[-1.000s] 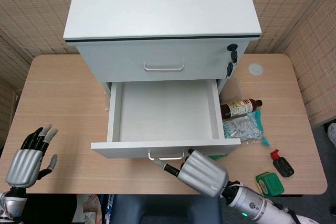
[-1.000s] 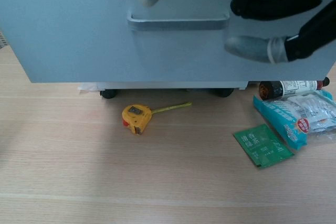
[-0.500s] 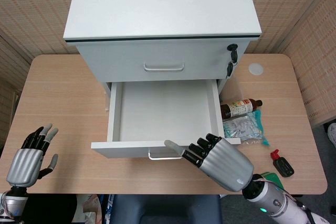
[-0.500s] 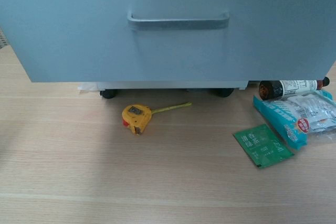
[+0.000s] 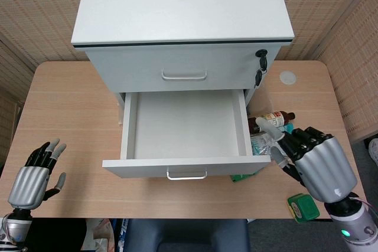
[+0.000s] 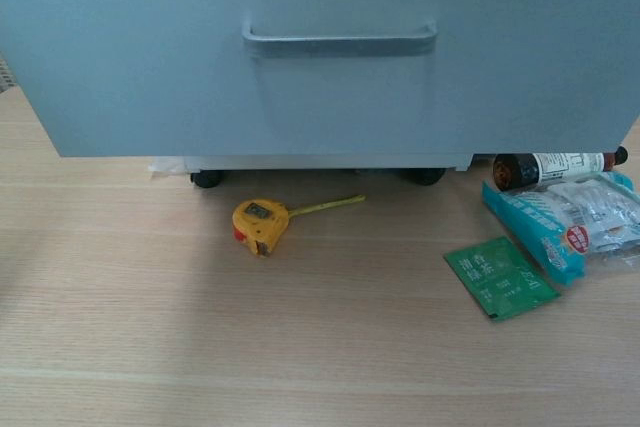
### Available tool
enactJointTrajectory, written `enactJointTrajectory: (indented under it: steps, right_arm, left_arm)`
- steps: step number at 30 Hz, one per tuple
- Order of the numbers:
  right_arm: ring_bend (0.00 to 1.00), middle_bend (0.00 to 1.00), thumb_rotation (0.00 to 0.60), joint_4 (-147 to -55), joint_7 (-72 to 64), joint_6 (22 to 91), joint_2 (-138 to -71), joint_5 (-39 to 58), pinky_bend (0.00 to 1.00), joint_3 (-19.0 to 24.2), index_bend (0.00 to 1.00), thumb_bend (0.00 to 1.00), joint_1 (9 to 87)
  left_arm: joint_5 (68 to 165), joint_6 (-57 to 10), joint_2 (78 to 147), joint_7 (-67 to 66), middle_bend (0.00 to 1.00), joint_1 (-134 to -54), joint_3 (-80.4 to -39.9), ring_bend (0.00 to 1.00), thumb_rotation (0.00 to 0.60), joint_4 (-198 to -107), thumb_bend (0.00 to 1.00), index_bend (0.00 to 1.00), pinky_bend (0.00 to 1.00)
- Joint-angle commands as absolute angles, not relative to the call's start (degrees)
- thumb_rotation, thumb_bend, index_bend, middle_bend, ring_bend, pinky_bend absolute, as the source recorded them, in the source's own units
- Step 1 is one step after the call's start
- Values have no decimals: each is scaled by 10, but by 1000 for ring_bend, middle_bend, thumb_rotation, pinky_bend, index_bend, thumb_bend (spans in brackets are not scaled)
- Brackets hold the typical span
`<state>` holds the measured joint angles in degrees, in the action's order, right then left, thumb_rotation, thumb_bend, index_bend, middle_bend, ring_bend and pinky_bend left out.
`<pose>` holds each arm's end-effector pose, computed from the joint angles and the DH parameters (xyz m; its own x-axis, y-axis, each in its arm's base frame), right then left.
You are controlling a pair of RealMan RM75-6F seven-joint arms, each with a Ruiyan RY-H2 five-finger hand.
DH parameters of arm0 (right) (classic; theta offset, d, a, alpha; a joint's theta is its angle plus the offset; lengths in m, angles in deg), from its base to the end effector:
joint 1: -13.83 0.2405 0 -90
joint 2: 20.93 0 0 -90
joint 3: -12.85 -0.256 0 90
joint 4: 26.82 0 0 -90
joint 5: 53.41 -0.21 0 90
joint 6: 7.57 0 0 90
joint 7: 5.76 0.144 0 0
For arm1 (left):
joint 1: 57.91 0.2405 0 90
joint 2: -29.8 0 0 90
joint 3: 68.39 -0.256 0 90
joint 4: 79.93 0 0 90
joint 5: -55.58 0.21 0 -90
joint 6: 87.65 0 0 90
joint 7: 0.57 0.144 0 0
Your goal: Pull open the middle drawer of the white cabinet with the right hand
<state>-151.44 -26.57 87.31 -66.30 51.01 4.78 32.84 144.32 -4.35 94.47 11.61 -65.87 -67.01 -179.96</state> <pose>-0.1063 -0.2033 0.2343 0.3365 0.4304 0.8376 -0.6952 -0.4864 0.5292 -0.2694 0.1874 0.1353 0.4670 0.0303 0.8837 0.8790 -0.1252 -0.4602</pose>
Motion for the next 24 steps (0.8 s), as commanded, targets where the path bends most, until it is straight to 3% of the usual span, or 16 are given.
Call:
enactJointTrajectory:
  steps: [1, 11, 20, 24]
  right_arm:
    - [644, 638, 600, -1483, -233, 896, -639, 448, 779, 45, 173, 380, 292]
    - [591, 590, 600, -1364, -158, 864, -662, 341, 751, 75, 173, 360, 238]
    - [348, 371, 600, -1237, -105, 850, -750, 353, 523, 116, 171, 317, 200]
    - [303, 326, 600, -1194, -82, 852, -782, 365, 473, 127, 142, 306, 187]
  left_arm:
    - [1442, -45, 945, 116, 0, -660, -669, 59, 600, -1800, 442, 95, 126]
    - [1441, -45, 948, 120, 0, -662, -667, 59, 600, -1800, 442, 95, 126]
    - [1447, -40, 953, 126, 0, -661, -669, 59, 600, -1801, 442, 95, 127]
    - [1450, -37, 956, 129, 0, -660, -669, 58, 600, -1802, 442, 95, 126]
